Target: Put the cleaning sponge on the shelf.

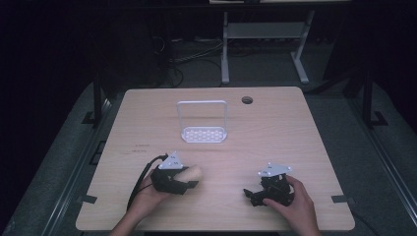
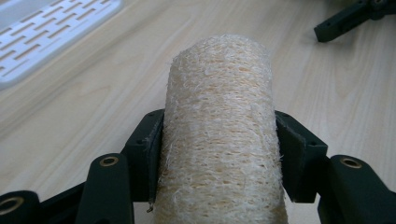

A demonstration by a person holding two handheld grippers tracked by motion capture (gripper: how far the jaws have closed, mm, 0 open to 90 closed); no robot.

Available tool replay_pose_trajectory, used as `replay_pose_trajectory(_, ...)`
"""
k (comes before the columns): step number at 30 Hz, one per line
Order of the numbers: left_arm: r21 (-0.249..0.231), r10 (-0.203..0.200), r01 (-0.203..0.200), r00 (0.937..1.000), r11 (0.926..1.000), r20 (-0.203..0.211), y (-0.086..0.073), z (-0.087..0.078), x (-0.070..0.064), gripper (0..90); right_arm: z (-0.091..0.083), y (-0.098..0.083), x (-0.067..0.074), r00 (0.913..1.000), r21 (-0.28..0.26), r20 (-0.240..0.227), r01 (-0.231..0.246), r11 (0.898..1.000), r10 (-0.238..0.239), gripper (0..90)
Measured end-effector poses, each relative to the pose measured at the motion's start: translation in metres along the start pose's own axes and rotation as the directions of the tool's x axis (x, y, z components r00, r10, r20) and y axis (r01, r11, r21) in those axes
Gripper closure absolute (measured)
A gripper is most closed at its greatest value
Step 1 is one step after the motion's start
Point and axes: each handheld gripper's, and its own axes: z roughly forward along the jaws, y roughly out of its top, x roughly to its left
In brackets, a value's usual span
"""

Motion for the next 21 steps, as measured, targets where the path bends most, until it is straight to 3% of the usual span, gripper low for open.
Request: replay_pose_trajectory(21, -0.037, -0.048, 0.047, 0.9978, 0.9982, -0.046, 0.006, -0.003, 0.02, 40.9, 0.0, 0.0, 0.0, 1.0, 0.001, -0.001, -0.002, 1.0, 0.002, 1.8)
